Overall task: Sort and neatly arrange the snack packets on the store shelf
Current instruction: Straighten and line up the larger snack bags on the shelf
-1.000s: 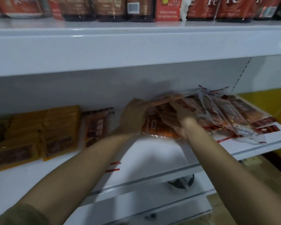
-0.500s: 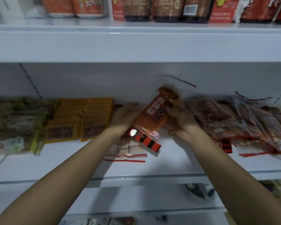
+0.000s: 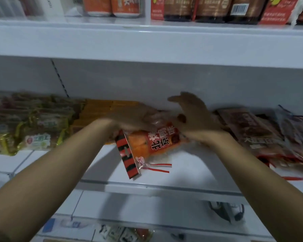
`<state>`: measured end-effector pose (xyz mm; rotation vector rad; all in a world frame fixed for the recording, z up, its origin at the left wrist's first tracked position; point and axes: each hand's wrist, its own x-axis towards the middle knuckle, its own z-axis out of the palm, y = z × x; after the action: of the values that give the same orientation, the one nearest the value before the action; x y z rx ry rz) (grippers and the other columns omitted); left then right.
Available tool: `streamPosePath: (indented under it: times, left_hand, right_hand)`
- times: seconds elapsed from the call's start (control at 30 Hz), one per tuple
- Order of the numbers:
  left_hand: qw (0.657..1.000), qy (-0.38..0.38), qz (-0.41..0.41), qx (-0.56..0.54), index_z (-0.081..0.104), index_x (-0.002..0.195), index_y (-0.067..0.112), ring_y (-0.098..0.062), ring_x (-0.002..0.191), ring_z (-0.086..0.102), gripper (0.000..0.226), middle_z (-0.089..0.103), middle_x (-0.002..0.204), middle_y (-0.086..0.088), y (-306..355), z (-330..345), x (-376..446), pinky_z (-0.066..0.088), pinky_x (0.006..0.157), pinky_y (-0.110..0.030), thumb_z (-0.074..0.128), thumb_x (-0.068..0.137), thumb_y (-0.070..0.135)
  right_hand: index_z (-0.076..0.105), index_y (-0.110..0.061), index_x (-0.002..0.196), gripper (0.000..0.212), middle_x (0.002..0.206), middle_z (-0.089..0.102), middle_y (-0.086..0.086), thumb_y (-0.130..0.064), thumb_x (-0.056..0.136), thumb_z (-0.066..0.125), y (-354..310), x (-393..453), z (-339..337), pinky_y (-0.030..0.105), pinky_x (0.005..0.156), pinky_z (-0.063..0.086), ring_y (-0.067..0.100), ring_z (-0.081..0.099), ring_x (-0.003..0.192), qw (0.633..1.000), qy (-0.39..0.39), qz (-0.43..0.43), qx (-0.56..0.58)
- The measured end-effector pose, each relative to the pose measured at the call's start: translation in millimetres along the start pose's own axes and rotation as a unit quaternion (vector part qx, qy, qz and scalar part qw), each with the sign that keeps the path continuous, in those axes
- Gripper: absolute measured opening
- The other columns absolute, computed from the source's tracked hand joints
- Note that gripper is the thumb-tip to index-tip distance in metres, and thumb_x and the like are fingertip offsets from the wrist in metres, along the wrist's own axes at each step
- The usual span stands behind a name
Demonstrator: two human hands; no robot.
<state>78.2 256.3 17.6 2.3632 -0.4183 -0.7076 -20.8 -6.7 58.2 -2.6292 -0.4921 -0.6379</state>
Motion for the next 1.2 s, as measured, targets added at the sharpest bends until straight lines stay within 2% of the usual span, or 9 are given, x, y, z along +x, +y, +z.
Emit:
streamPosePath:
  times: [0.1, 0.17, 0.3, 0.4, 0.57, 0.7, 0.83, 0.97, 1.2]
  left_hand:
    - [0.978, 0.020, 0.100, 0.182, 0.069, 0.107, 0.026, -0.001, 0.088, 0.067, 0.030, 0.071, 0.104, 0.014, 64, -15, -31, 0.052, 0.078, -0.020, 0.083, 0.083, 0.038]
    - [0.949, 0.076, 0.176, 0.250, 0.070, 0.099, 0.032, -0.001, 0.083, 0.064, 0.021, 0.069, 0.092, 0.016, 98, -20, -51, 0.046, 0.071, -0.021, 0.083, 0.083, 0.037]
    - [0.900, 0.321, 0.218, 0.198, 0.062, 0.130, 0.024, -0.019, 0.118, 0.061, 0.048, 0.065, 0.128, 0.001, 77, -28, -42, 0.046, 0.099, -0.031, 0.069, 0.091, 0.051]
    - [0.894, 0.421, 0.152, -0.024, 0.050, 0.142, 0.021, -0.019, 0.121, 0.055, 0.054, 0.055, 0.136, -0.004, 58, -12, -33, 0.046, 0.102, -0.036, 0.065, 0.096, 0.045]
    - [0.886, 0.336, 0.095, -0.304, 0.070, 0.082, 0.013, -0.018, 0.065, 0.068, 0.029, 0.074, 0.075, 0.001, 42, 18, -33, 0.049, 0.062, -0.034, 0.076, 0.089, 0.040]
    - [0.834, 0.161, 0.063, -0.524, 0.065, 0.126, 0.005, -0.043, 0.105, 0.069, 0.030, 0.068, 0.120, -0.028, 37, 28, -40, 0.058, 0.090, -0.058, 0.061, 0.100, 0.019]
    - [0.874, 0.163, -0.009, -0.458, 0.064, 0.120, 0.006, -0.037, 0.105, 0.066, 0.019, 0.069, 0.111, -0.020, 29, 33, -35, 0.049, 0.106, -0.057, 0.056, 0.103, 0.012]
    - [0.900, 0.168, -0.035, -0.401, 0.065, 0.117, 0.004, -0.040, 0.111, 0.069, 0.020, 0.071, 0.117, -0.023, 26, 31, -28, 0.054, 0.100, -0.057, 0.055, 0.100, 0.001]
    - [0.931, 0.296, -0.029, -0.210, 0.069, 0.098, 0.009, -0.014, 0.069, 0.064, 0.005, 0.070, 0.083, -0.007, 20, 29, -1, 0.052, 0.051, -0.019, 0.069, 0.094, 0.007]
  right_hand:
    - [0.068, -0.026, 0.105, 0.017, 0.097, 0.072, -0.009, -0.039, 0.097, 0.060, -9, 8, -9, 0.035, 0.080, 0.049, 0.009, 0.065, 0.092, 0.985, -0.169, -0.008, 0.030]
    - [0.060, -0.028, 0.078, 0.022, 0.072, 0.063, -0.014, -0.037, 0.098, 0.064, -3, 12, -7, 0.025, 0.064, 0.040, -0.003, 0.057, 0.069, 0.986, -0.156, -0.018, 0.050]
    - [0.066, -0.016, 0.080, 0.023, 0.075, 0.067, -0.002, -0.034, 0.094, 0.070, 20, 14, 2, 0.037, 0.076, 0.051, 0.010, 0.063, 0.073, 0.987, -0.089, 0.059, 0.116]
    - [0.075, -0.026, 0.085, 0.012, 0.086, 0.077, 0.001, -0.039, 0.085, 0.075, 27, 8, 14, 0.045, 0.084, 0.059, 0.020, 0.074, 0.085, 0.920, -0.062, 0.211, 0.325]
    - [0.073, -0.015, 0.097, 0.008, 0.097, 0.076, 0.011, -0.021, 0.092, 0.076, 17, 5, 25, 0.038, 0.071, 0.062, 0.023, 0.075, 0.086, 0.860, -0.057, 0.283, 0.422]
    - [0.069, -0.009, 0.088, 0.009, 0.087, 0.074, 0.012, -0.013, 0.089, 0.077, 7, 10, 28, 0.037, 0.068, 0.061, 0.026, 0.075, 0.078, 0.803, -0.028, 0.323, 0.501]
    - [0.065, -0.006, 0.090, 0.008, 0.086, 0.075, 0.014, -0.008, 0.092, 0.073, 1, 9, 36, 0.047, 0.076, 0.062, 0.031, 0.076, 0.080, 0.762, -0.045, 0.365, 0.532]
    - [0.065, -0.006, 0.086, 0.011, 0.074, 0.073, 0.012, 0.001, 0.094, 0.063, -4, 9, 50, 0.036, 0.058, 0.061, 0.025, 0.073, 0.065, 0.743, -0.050, 0.404, 0.532]
    - [0.076, 0.002, 0.090, 0.006, 0.061, 0.066, 0.004, 0.000, 0.085, 0.074, 11, -1, 74, 0.015, 0.044, 0.042, 0.009, 0.056, 0.048, 0.853, -0.044, 0.397, 0.335]
